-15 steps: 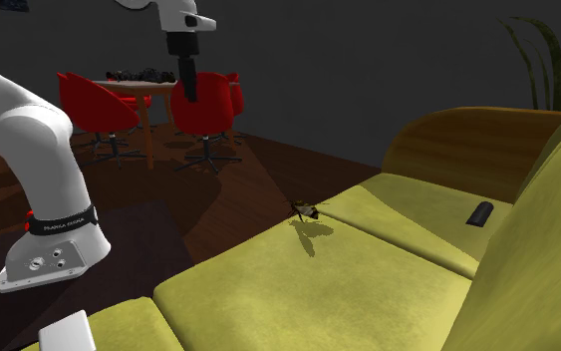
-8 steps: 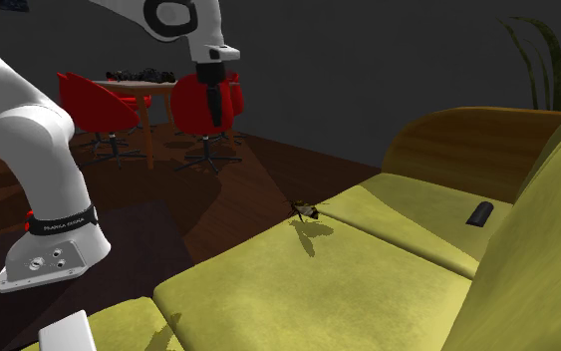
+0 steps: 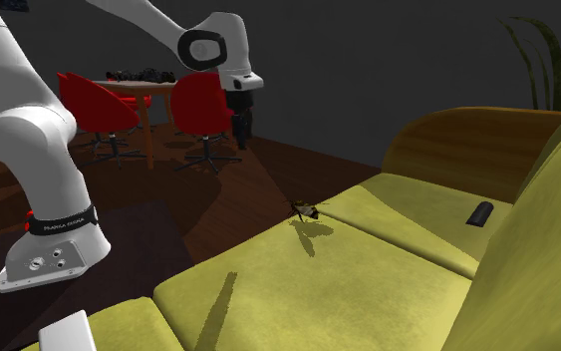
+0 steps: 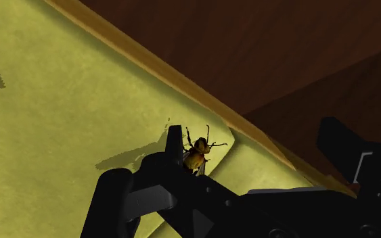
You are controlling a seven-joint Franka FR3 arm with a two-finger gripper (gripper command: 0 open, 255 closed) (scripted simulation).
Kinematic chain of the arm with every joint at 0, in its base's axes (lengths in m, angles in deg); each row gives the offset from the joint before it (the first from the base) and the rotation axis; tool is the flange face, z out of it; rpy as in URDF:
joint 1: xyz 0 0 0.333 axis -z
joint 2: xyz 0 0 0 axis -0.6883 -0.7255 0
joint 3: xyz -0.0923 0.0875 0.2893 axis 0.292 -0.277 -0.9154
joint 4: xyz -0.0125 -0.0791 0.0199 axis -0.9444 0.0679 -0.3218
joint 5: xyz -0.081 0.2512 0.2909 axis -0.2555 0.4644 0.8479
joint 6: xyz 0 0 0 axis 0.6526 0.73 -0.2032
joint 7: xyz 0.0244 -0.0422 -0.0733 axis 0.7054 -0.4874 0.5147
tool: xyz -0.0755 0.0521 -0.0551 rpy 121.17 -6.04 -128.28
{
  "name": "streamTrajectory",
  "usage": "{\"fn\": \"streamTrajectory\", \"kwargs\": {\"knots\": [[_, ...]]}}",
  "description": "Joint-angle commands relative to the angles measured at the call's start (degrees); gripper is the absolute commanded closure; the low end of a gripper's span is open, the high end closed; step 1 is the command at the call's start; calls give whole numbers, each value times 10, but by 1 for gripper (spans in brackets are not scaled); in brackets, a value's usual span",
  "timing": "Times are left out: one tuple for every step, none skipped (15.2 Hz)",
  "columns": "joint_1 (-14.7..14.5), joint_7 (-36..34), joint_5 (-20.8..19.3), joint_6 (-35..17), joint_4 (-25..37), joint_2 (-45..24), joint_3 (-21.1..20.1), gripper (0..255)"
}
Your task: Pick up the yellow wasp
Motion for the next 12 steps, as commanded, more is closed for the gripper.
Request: {"fn": "streamTrajectory", "kwargs": {"knots": [[9, -29, 1, -40, 13, -47, 0, 0], [12, -44, 1, -56, 21, -67, 1, 0], [16, -58, 1, -72, 28, -88, 3, 0], [19, -71, 2, -87, 37, -109, 4, 0], [22, -85, 2, -101, 46, -130, 6, 0], [25, -99, 3, -115, 55, -150, 8, 0], [28, -112, 4, -128, 65, -171, 11, 0], [30, -125, 5, -141, 75, -191, 14, 0], [33, -137, 6, -153, 86, -211, 17, 0], [35, -149, 8, -164, 97, -231, 21, 0], [37, -161, 11, -175, 109, -251, 24, 0], [39, -173, 13, -185, 120, -270, 28, 0]]}}
